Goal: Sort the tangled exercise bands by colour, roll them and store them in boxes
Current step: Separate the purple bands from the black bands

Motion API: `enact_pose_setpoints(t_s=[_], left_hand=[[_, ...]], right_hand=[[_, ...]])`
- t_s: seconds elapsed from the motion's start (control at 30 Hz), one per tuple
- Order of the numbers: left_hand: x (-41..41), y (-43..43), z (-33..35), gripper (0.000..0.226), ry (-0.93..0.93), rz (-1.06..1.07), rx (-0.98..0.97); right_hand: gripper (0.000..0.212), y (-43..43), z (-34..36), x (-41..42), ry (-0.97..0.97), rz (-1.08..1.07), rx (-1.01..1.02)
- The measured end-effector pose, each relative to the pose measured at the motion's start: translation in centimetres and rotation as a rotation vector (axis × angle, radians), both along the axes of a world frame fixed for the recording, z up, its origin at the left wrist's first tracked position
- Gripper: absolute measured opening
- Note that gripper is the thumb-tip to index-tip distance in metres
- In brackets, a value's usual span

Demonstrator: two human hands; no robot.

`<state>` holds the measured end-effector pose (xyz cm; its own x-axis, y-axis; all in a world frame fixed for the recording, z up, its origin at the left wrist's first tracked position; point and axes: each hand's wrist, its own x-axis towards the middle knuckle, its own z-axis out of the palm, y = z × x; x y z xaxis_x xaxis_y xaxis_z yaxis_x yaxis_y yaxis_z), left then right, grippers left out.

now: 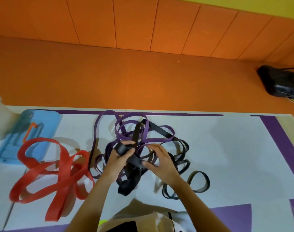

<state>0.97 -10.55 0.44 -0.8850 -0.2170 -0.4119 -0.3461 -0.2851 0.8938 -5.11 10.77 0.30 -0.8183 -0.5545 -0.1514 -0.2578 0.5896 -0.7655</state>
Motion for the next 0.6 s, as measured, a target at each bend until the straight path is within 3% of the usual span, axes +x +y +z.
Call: enact_pose_setpoints(t_s=[0.1, 0.17, 0.3, 0.6], left_hand=[[-0.4, -1.1, 1.0, 0.033, 0.032, 0.095, 0.013], [-0.5, -1.5, 1.4, 0.033, 0.068, 0.082, -0.071], [-0.7, -1.2, 2.0, 0.030, 0.124, 0.058, -0.230], [-1.6, -2.5, 1.5, 0.032, 0.001, 0.413, 0.034]], right_hand=[[0.072, 4.1, -3.9, 0.6, -0.057, 0.110, 0.392], [0.072, 6.1, -5.6, 1.3, -0.102, 0.130, 0.543], [0.069, 8.2, -6.7, 1.9, -0.051, -0.028, 0.591], [0.047, 8.2, -5.6, -0.3, 0.100, -0.252, 0.667]])
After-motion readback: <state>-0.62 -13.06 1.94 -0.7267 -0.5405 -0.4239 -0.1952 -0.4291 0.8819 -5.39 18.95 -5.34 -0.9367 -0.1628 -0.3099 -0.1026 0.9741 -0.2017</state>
